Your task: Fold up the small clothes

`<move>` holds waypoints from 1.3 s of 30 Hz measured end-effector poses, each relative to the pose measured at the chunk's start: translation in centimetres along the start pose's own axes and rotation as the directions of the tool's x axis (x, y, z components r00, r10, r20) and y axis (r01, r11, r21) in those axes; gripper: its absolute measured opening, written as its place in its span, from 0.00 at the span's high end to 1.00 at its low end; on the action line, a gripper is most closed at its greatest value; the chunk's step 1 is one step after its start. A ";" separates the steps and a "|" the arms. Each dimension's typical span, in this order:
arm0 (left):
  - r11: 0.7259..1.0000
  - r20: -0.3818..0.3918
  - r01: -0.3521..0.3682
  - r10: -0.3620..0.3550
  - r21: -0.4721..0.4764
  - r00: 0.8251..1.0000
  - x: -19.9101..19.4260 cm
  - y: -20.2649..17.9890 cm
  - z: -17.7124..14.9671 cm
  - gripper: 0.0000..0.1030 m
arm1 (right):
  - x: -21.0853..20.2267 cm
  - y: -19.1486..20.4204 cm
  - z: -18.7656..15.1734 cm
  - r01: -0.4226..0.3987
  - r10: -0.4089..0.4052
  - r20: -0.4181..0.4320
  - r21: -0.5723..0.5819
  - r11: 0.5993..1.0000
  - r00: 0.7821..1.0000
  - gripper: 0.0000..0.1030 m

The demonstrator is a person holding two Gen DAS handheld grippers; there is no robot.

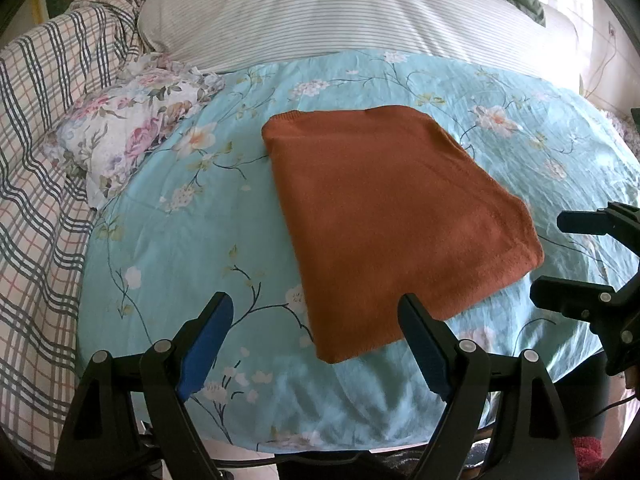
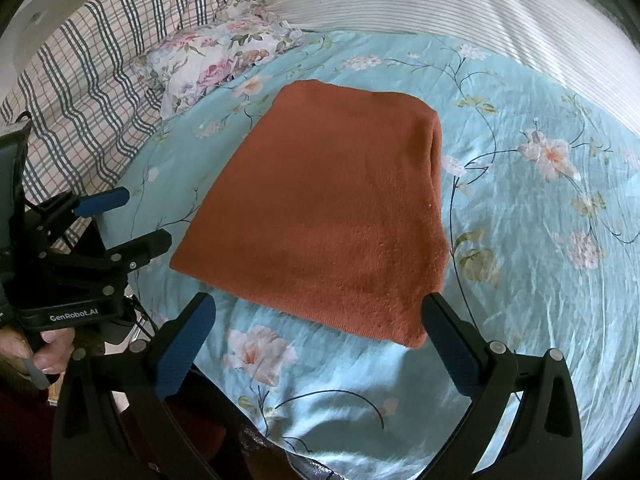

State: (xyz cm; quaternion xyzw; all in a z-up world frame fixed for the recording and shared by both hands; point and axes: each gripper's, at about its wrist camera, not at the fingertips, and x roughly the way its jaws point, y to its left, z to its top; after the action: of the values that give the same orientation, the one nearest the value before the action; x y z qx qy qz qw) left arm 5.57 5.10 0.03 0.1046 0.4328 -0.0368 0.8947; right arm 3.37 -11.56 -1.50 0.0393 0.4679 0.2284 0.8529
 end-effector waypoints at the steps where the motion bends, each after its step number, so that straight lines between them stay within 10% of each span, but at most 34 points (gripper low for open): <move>1: 1.000 0.001 0.001 -0.001 0.001 1.000 0.1 0.1 0.1 0.18 | 0.1 -0.1 0.2 0.000 0.000 0.000 -0.002 1.000 1.000 0.01; 39: 1.000 0.011 0.002 -0.002 0.006 1.000 2.2 0.3 2.3 0.18 | 2.0 -2.8 1.6 -0.008 0.008 -0.005 0.023 1.000 1.000 0.01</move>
State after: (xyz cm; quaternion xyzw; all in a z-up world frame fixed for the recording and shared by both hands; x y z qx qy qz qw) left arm 8.76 4.99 -0.24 0.1066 0.4279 -0.0395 0.8967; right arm 6.63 -12.99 -2.95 0.0503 0.4726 0.2265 0.8502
